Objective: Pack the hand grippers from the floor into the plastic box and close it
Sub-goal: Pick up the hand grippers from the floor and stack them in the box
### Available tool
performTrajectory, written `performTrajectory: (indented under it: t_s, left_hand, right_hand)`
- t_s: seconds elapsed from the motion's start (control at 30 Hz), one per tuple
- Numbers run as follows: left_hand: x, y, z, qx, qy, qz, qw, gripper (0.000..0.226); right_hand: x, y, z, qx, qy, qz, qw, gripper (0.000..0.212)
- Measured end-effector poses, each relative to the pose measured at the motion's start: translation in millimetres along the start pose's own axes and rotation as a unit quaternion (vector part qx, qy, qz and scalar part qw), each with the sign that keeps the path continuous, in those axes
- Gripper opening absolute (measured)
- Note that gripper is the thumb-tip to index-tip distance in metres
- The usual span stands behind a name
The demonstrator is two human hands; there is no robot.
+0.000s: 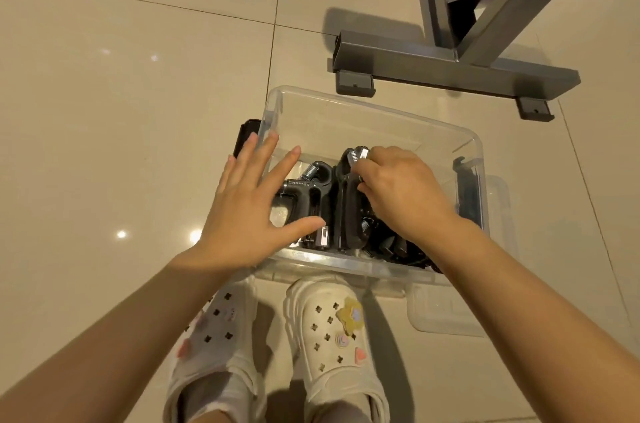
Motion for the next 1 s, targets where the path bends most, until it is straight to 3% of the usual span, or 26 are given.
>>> performTrajectory:
  t_s: [0.23, 0.37, 0.47, 0.57, 0.67, 0.73, 0.83, 1.0]
  left_hand:
    - [-1, 1, 0, -0.013, 0.042, -0.012, 0.999, 0.085]
    - [-1, 2, 1, -0.015, 0.057, -0.023, 0.998, 0.081]
    - [-1, 3, 1, -0.016, 0.082, -0.037, 0.996, 0.077]
    - [-2, 4, 4, -0.012, 0.103, -0.054, 0.993, 0.068]
    - [-1, 4, 5, -0.004, 0.106, -0.058, 0.993, 0.058]
    - [0, 4, 6, -0.005, 0.108, -0.057, 0.993, 0.056]
    - [0, 4, 6, -0.009, 0.111, -0.057, 0.992, 0.054]
    - [1, 3, 5, -0.011, 0.109, -0.058, 0.992, 0.052]
  right_hand:
    - [15, -8, -9, 0.101, -0.192, 0.023, 0.976, 0.026]
    - [28, -2, -14, 0.17, -0.304, 0.043, 0.936, 0.042]
    - [36, 1, -5, 0.161, -0.34, 0.079, 0.923, 0.055]
    - [46, 1, 14, 0.09, -0.326, 0.136, 0.931, 0.067]
    - [67, 7, 26, 0.021, -0.193, 0.18, 0.964, 0.067]
    - [80, 14, 28, 0.009, -0.123, 0.211, 0.97, 0.066]
    - [79, 16, 27, 0.011, -0.108, 0.213, 0.971, 0.068]
    - [71, -5, 23, -0.013, -0.069, 0.25, 0.966, 0.086]
Point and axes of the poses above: each hand's wrist, its own y-axis away from the middle knuckle, its own x-axis out of the palm, z = x × y, the point moved 5 cm from there along -y, towards the middle knuckle, and after that the axes turned 10 degrees about x, right-handed, at the moved point
